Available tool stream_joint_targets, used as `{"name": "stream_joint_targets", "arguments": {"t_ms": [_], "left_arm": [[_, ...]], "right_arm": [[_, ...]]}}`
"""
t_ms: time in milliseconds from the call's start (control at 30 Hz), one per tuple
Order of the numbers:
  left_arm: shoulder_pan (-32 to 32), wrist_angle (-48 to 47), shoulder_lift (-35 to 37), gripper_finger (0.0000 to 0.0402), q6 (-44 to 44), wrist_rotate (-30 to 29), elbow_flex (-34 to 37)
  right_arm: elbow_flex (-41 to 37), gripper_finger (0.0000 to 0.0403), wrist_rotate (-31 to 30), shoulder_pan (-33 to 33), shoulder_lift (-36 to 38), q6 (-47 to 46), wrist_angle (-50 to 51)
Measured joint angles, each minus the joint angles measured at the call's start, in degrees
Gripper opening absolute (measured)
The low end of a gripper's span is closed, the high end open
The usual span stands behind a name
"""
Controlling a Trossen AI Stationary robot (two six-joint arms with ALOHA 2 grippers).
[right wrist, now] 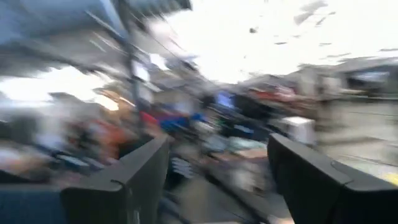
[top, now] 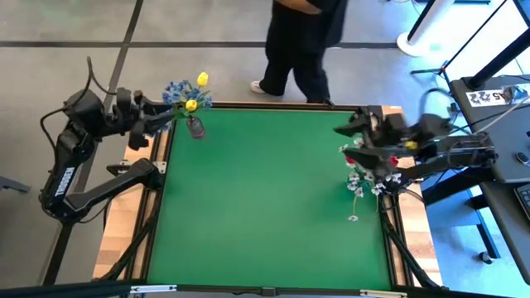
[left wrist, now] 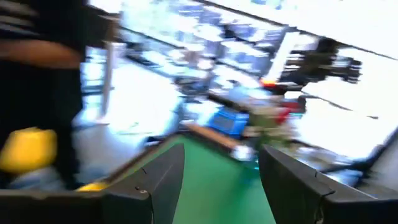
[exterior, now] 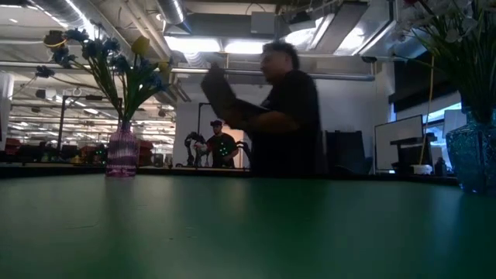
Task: Sort flowers into vase by color
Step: Return to Home Position
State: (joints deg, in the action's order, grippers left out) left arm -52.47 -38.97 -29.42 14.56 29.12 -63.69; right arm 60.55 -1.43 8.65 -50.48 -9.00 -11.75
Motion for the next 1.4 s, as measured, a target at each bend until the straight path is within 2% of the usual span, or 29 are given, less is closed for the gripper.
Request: {"name": "stream_joint_targets", "arguments": {"t_ms": [67,200,267,433,533,667,733,800,867,967,1033,1200,1400], "left_arm": [[0.74,1.55,-1.05,0.0200,2.27,5.24,-0.02],[4.21,5.20,-1.82,0.0200,3.72,10.50,0.09],[6.48,7.40,-2.18,0.0200,5.38,10.94,0.03],[13.31,7.41,-5.24,0.0200,6.35,7.64,0.09],[18.21,8.41,-8.14,0.0200,6.04,5.12,0.09],[24.92,12.53,-12.52,0.0200,1.96,1.23,0.11],[28.15,15.66,-14.45,0.0200,0.11,0.15,0.11],[31.30,17.06,-16.02,0.0200,-1.37,-1.20,0.11],[34.39,16.96,-17.35,0.0200,-1.58,-2.88,0.11],[39.68,16.92,-18.23,0.0200,-2.32,-6.05,0.14],[43.82,17.01,-18.25,0.0200,-2.74,-8.16,0.14],[56.14,18.52,-18.02,0.0200,-2.06,-14.57,1.65],[69.22,30.79,-15.26,0.0200,-1.28,-19.73,12.50]], "right_arm": [[0.09,0.0273,5.24,0.04,2.06,-5.32,-0.77],[0.11,0.0273,15.00,0.02,4.48,-12.86,-0.70],[0.11,0.0273,18.13,0.02,5.97,-15.55,-0.05],[0.10,0.0273,20.12,0.02,7.91,-19.57,2.44],[0.17,0.0273,11.76,0.02,8.03,-20.46,8.70],[-0.37,0.0268,11.12,-0.01,6.59,-19.96,10.45],[-0.39,0.0248,10.07,0.14,6.66,-19.32,11.21],[-0.39,0.0211,8.31,1.87,7.08,-19.05,10.83],[-0.37,0.0159,4.56,5.85,7.11,-17.02,9.87],[-0.37,0.0056,-3.53,14.00,7.35,-9.27,8.54],[-0.39,0.0016,-8.52,20.45,7.85,-3.85,8.34],[-0.39,0.0031,-20.91,35.13,9.64,0.68,8.75],[-0.53,0.0005,-20.79,47.53,12.13,8.48,8.96]]}}
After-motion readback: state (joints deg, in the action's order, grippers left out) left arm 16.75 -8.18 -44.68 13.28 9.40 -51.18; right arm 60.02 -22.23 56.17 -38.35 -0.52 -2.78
